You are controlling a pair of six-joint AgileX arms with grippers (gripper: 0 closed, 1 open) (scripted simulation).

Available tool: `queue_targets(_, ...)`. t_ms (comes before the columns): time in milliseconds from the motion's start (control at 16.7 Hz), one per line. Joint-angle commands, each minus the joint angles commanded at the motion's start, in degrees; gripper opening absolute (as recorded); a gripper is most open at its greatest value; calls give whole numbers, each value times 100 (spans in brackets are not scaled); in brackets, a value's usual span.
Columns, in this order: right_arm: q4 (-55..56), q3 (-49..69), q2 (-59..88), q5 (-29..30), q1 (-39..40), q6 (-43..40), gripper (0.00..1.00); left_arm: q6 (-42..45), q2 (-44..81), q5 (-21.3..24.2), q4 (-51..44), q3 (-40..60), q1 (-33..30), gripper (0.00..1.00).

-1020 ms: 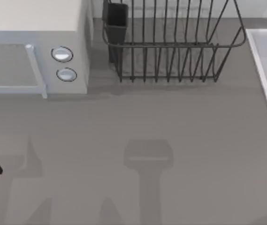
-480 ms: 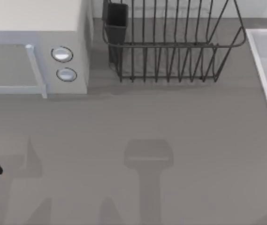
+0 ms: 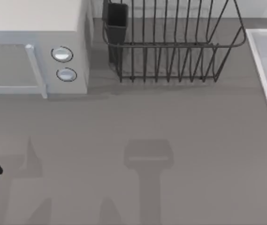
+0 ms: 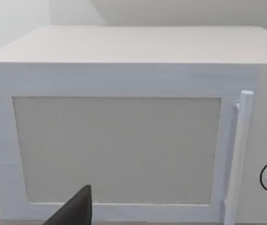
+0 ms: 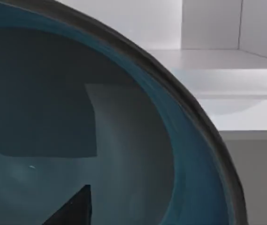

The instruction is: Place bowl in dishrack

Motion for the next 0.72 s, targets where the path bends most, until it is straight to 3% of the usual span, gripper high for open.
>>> queue_targets(360, 207, -144, 95, 2, 16, 15, 100, 0, 0, 0, 0, 0, 0, 100)
queue_targets(720, 207, -144, 95, 2, 16, 15, 55, 0, 0, 0, 0, 0, 0, 100)
